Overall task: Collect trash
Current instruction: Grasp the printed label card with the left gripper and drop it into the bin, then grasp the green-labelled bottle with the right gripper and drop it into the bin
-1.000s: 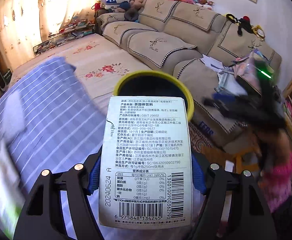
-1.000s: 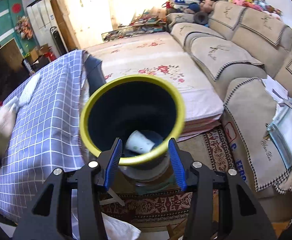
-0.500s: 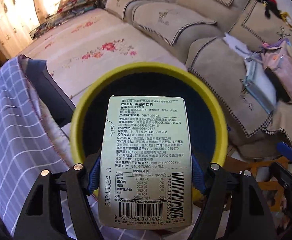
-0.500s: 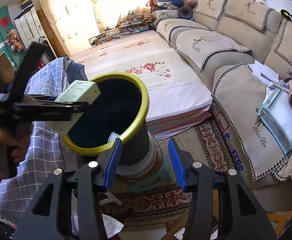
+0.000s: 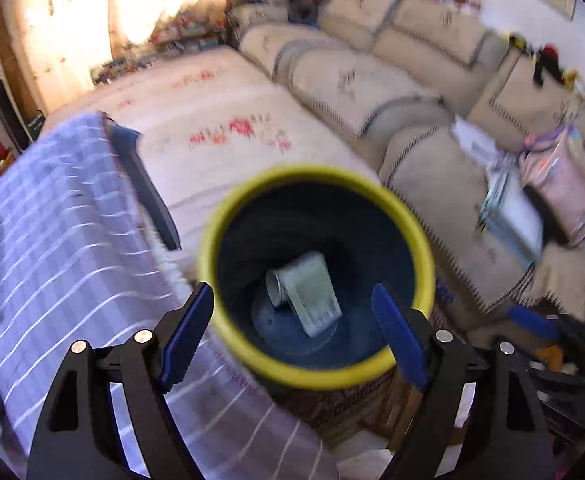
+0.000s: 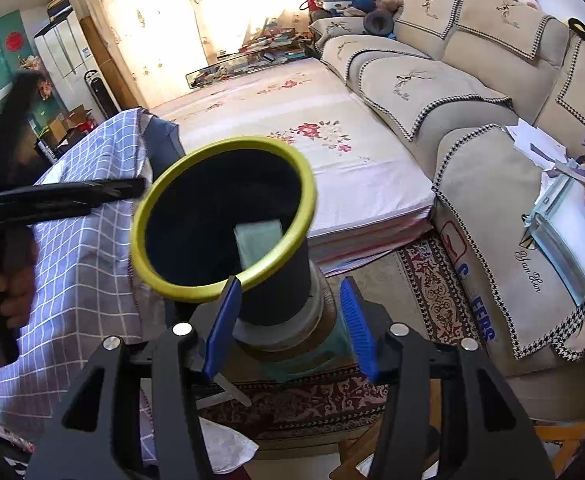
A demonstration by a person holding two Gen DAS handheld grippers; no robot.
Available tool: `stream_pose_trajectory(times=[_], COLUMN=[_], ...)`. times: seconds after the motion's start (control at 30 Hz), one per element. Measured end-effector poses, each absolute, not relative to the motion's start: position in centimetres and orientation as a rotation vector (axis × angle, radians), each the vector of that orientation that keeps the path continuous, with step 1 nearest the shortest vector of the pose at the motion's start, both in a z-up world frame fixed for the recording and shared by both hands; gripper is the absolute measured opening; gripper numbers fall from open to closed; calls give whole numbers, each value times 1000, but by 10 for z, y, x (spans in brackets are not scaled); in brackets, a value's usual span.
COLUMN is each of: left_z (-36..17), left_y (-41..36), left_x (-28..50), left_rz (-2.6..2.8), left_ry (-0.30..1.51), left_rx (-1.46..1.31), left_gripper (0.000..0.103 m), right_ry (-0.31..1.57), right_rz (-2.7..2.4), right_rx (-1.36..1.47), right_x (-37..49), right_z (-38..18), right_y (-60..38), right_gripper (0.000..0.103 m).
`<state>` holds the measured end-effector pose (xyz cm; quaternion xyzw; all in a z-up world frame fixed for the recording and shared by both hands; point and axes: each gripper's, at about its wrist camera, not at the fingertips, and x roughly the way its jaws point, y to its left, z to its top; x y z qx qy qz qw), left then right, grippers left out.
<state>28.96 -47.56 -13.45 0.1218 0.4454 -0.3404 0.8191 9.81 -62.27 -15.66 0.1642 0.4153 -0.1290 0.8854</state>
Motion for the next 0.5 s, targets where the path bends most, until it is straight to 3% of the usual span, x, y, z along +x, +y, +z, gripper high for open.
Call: stream_pose_trajectory(times=[0.27, 0.5], left_z=[-56, -40], left_y=[-316, -164], left_x=[225, 174], left_rz=[-629, -306], left_ry=[723, 603], left_rx=[50, -16], left_gripper=[94, 96], right_ry=[847, 808], right_rz=[-135, 81], right_rx=[308, 260], right_x=[122, 160], right_z=[-145, -125], right_y=[-561, -462], right_gripper=[50, 50])
